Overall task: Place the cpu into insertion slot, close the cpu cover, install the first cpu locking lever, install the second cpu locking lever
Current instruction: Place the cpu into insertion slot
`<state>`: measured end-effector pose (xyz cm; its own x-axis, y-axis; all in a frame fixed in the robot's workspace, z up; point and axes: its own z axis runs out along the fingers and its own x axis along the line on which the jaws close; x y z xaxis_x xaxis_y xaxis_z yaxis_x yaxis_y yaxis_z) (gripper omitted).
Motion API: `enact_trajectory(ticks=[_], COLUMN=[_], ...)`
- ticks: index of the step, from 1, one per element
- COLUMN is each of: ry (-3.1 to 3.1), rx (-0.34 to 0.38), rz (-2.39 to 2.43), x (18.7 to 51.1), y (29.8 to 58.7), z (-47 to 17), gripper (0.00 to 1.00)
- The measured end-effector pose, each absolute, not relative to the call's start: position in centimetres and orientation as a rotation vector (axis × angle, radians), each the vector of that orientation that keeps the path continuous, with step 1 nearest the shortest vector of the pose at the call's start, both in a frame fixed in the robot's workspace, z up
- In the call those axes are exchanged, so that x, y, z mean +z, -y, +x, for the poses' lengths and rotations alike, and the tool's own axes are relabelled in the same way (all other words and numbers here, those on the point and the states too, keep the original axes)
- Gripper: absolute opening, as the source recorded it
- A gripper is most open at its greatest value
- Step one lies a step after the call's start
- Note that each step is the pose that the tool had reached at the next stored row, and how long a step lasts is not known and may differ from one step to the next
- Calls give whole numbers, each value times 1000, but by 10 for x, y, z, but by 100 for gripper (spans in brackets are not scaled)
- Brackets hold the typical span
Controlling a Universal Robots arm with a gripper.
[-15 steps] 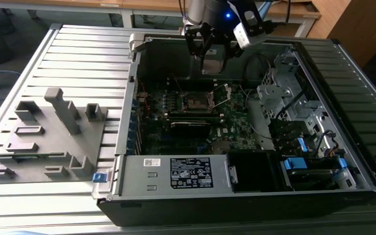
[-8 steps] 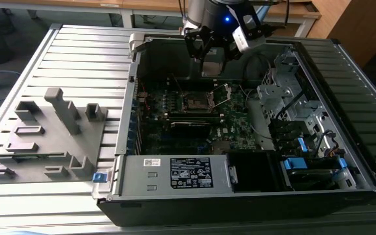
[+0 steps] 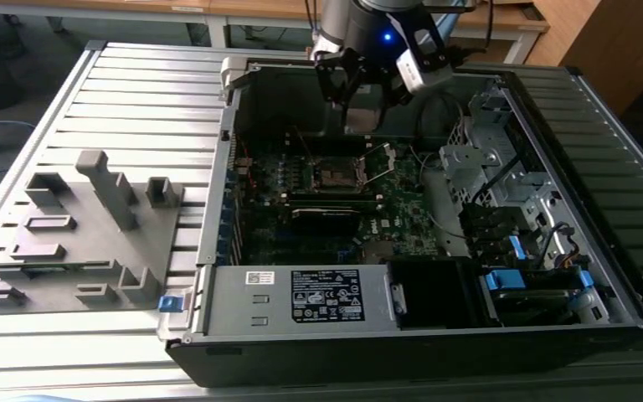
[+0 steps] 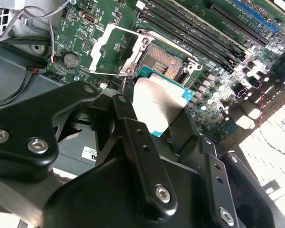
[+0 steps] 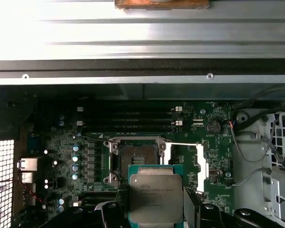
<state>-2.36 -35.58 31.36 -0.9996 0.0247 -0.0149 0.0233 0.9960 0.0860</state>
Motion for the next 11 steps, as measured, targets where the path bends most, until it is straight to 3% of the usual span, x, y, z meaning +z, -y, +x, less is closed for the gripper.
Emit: enact_trajectory(ticks=[11], ry=[-3123], rx=[130], rz=[38], x=[309], y=[356], z=[-24], gripper=[54])
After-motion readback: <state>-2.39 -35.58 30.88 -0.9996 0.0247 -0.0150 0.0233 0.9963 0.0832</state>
